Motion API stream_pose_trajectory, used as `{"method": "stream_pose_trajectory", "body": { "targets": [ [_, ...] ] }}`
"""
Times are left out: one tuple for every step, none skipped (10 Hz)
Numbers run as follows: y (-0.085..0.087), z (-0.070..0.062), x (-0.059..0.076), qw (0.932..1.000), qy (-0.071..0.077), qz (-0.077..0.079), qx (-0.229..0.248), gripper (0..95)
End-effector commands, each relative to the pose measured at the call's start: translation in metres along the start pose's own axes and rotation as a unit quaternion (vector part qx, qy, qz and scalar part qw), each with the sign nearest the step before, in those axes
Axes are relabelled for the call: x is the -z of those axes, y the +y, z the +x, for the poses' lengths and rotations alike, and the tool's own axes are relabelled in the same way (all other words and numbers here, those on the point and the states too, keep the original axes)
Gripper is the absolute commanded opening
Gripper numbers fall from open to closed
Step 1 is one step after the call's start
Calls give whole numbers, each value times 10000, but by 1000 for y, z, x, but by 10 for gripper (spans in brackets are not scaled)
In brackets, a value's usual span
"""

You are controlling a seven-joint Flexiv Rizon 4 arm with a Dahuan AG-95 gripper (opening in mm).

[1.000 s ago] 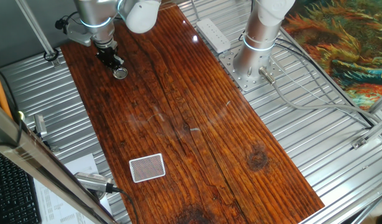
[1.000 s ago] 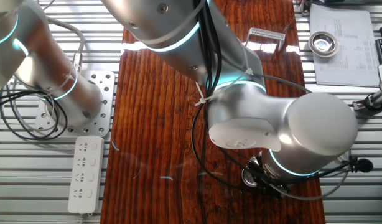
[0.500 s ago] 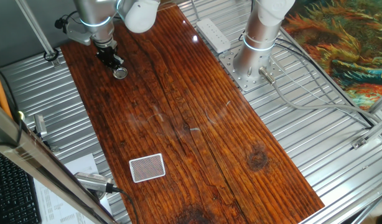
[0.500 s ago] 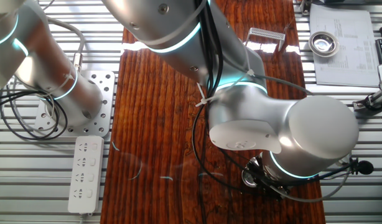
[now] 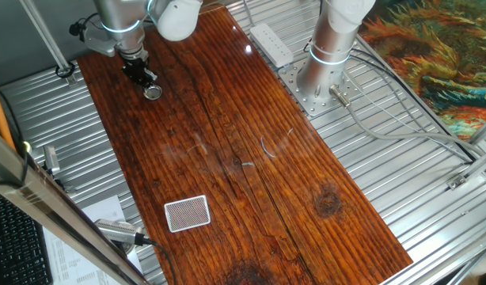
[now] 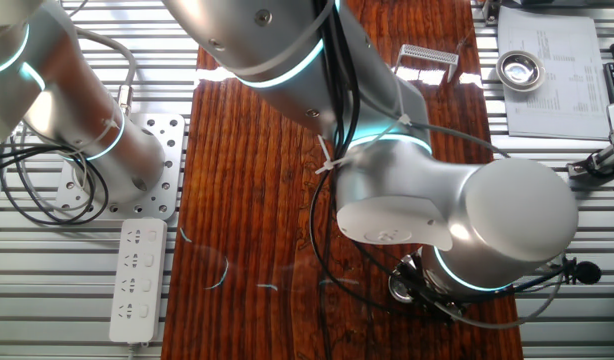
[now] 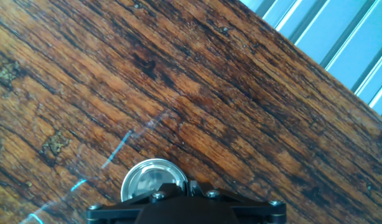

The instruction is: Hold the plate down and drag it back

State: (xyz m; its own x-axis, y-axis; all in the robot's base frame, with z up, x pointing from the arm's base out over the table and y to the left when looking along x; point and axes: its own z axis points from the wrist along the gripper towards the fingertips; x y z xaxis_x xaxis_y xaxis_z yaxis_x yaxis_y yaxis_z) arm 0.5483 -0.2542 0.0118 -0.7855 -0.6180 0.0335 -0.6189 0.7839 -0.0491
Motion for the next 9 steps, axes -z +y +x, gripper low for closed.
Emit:
{"method": "stream_pose_trajectory", "body": {
  "targets": [
    [0, 1, -2, 10000, -9, -25, -10, 0],
    [-1, 1, -2, 10000, 6, -4, 8, 0],
    [-2, 3, -1, 10000, 20, 11, 35, 0],
    [-4, 6, -2, 10000, 20, -4, 68, 0],
    [-5, 7, -3, 10000, -14, -62, 63, 0],
    [-5, 7, -4, 10000, -19, -25, 67, 0],
    [-5, 8, -5, 10000, -6, 8, 89, 0],
    [-6, 9, -4, 9999, 20, 32, 120, 0],
    [-7, 11, -4, 9999, 26, 25, 137, 0]
  ]
}}
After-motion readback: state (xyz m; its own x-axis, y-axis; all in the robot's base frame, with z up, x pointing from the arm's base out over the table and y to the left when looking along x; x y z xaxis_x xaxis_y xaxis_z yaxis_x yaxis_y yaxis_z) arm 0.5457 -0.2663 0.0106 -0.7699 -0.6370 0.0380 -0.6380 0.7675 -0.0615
